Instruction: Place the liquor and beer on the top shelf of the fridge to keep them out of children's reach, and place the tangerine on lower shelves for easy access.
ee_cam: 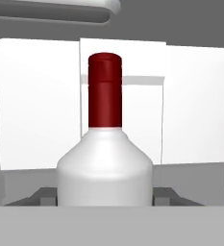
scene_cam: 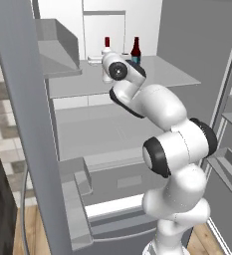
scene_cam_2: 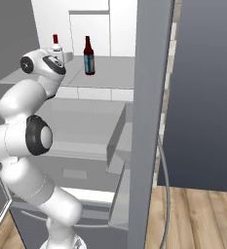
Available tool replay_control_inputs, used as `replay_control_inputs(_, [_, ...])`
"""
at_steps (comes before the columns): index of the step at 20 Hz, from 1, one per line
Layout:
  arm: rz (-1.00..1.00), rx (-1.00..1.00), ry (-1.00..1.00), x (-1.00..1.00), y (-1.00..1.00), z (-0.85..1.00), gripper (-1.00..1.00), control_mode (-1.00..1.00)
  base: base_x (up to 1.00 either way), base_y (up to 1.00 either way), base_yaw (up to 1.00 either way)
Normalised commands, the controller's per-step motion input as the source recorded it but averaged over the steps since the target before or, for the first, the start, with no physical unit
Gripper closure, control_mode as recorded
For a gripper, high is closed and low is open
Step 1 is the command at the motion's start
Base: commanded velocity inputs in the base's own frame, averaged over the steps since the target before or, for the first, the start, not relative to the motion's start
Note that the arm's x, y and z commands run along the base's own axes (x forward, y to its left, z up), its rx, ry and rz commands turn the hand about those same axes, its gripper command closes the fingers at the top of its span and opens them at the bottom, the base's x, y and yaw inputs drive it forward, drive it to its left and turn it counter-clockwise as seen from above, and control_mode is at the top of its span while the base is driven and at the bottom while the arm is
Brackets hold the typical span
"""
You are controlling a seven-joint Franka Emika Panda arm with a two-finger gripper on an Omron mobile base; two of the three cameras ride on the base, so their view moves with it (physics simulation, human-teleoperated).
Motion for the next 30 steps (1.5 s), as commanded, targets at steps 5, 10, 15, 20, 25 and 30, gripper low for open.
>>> replay_control_inputs(5, [0.00,0.00,0.00,0.14,0.06,-0.33,1.00,-1.00,0.00,0.00,0.00])
replay_control_inputs(10, [0.00,0.00,0.00,0.02,0.05,-0.15,1.00,-1.00,0.00,0.00,0.00])
replay_control_inputs(15, [0.00,0.00,-0.01,0.01,0.00,-0.01,-1.00,-1.00,0.00,0.00,0.00])
replay_control_inputs(20, [0.00,0.00,0.00,0.03,0.00,0.00,-1.00,-1.00,0.00,0.00,0.00])
replay_control_inputs(25, [0.00,0.00,0.00,0.01,0.00,0.00,-1.00,-1.00,0.00,0.00,0.00])
replay_control_inputs(30, [0.00,0.00,0.00,0.00,0.00,0.00,-1.00,-1.00,0.00,0.00,0.00])
